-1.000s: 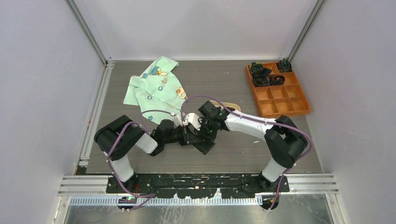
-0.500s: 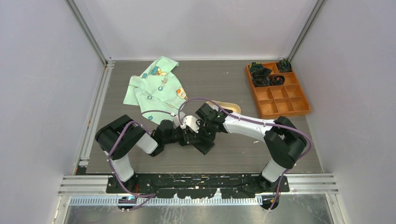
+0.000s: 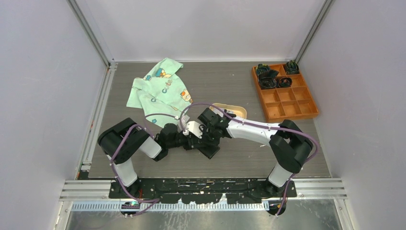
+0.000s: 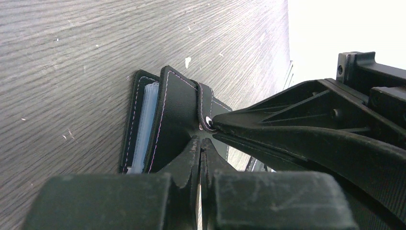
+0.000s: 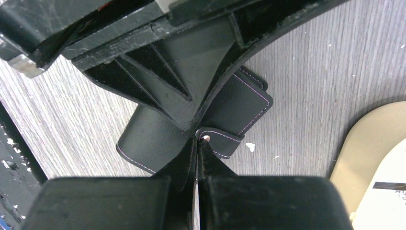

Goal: Put the credit cards into the card holder
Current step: Close the card holder at the center of the board.

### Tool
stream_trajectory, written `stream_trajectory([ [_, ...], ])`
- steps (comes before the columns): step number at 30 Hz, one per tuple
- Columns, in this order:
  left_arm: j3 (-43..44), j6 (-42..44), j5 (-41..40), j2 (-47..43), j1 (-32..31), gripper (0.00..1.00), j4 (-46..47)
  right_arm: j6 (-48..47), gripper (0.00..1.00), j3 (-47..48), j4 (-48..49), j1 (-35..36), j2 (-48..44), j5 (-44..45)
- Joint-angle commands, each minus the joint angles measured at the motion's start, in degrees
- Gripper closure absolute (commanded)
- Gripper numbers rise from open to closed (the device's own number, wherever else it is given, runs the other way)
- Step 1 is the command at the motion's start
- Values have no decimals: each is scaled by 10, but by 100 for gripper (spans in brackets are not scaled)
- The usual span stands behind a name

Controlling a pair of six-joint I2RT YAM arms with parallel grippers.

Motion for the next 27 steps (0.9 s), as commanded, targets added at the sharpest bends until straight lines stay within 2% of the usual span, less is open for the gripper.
stream_trajectory([
  [1,-6,4,-3,9,2,100,22,-3,99,10,-15,22,26,-31],
  [17,-17,2,0,7,9,100,33,-24,99,16,-43,60,82,9],
  [27,-28,-9,14,16,18,100,79,-13,99,32,-58,49,102,17],
])
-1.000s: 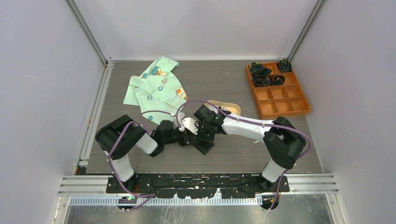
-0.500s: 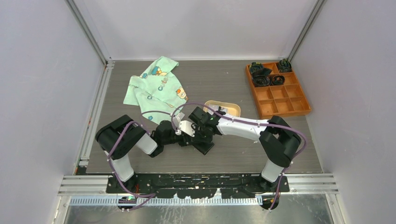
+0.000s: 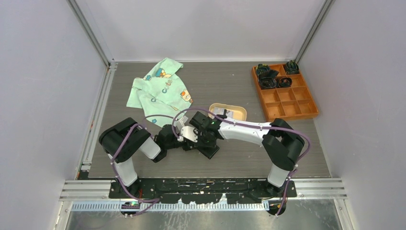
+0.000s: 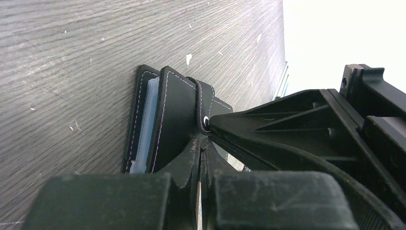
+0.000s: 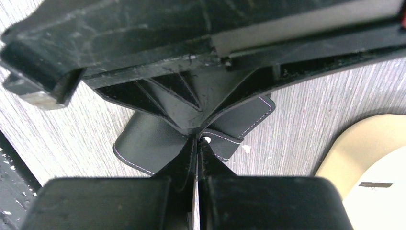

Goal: Put the credit cards into the card holder
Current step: Close the card holder at the center of the board, then reset both arms

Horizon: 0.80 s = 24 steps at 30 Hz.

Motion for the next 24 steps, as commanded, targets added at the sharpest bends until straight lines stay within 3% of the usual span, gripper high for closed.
stream_trajectory([
  [1,-15,-1,11,5,9,100,52,22,94,-15,-6,-9,50,-67],
  [5,-18,2,13,-23,12,99,46,40,70,-9,-9,-52,7,-101],
  [10,-15,30,6,-110,12,93,-45,49,55,-1,-27,-117,-61,-166],
  [13,-9,62,-19,-204,12,88,-169,46,50,1,-37,-152,-107,-199],
  [18,41,165,-75,-420,12,80,-462,38,40,7,-46,-219,-200,-216],
  [20,72,209,-106,-524,11,68,-575,43,30,12,-41,-252,-243,-200],
  [22,100,247,-140,-606,12,50,-662,66,5,21,-28,-290,-286,-172],
  [24,125,273,-176,-674,13,27,-721,119,1,24,1,-331,-331,-133],
])
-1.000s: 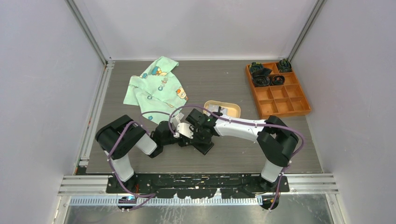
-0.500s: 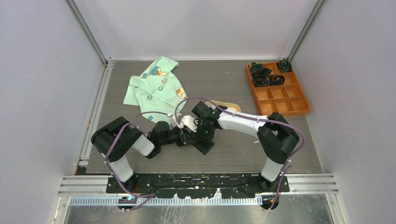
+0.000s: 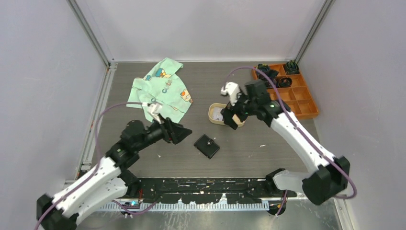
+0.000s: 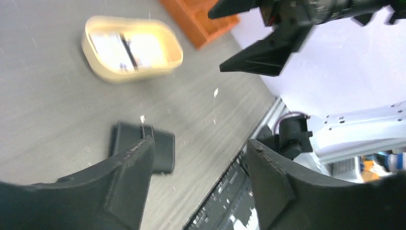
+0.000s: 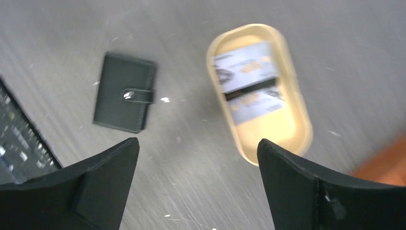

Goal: Put the credit cards into the card holder
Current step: Reset both arms

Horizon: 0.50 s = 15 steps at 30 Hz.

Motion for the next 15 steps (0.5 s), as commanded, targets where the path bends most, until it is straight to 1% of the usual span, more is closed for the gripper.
stream_trajectory([
  [1,69,104,-99,-139,4,19,-221,102,0,23,66,-84,-104,67],
  [2,82,109,-112,-163,5,13,-238,149,0,24,84,-105,-128,94],
  [3,96,115,-121,-178,5,10,-256,187,0,26,95,-120,-150,117],
  [5,136,121,-124,-190,5,8,-290,204,0,68,62,-128,-165,144],
  [7,183,123,-107,-180,4,8,-326,198,1,122,6,-129,-167,133],
  [10,246,118,-81,-156,5,7,-369,200,1,192,-57,-129,-174,86],
  [12,278,116,-68,-148,4,7,-387,238,0,227,-71,-129,-181,65],
  [15,300,113,-67,-149,4,6,-397,350,0,275,-74,-129,-185,99],
])
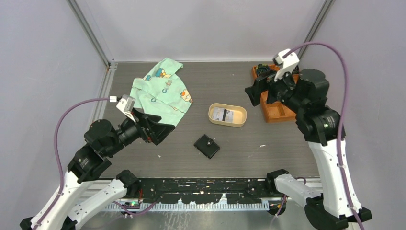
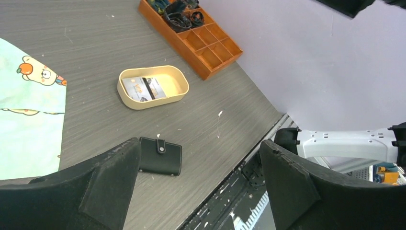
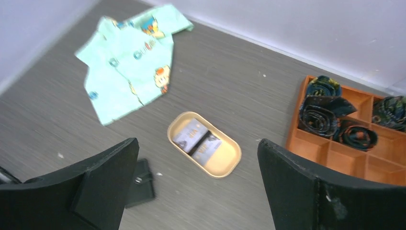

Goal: Put the credit cards into the card holder
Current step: Reset both arms

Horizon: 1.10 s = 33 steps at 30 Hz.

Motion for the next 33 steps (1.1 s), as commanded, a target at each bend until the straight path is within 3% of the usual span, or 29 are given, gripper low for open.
stream_trajectory([
  [1,43,7,15,-3,2,6,-51,151,0,74,-34,1,-16,20],
  [8,65,-3,24,-13,2,4,-55,206,1,109,-48,-5,-29,84],
  [25,19,10,0,-41,2,2,-47,177,1,65,-41,-57,-14,-19],
  [33,-21,30,1,-21,2,2,47,173,1,42,-42,-80,-20,-42],
])
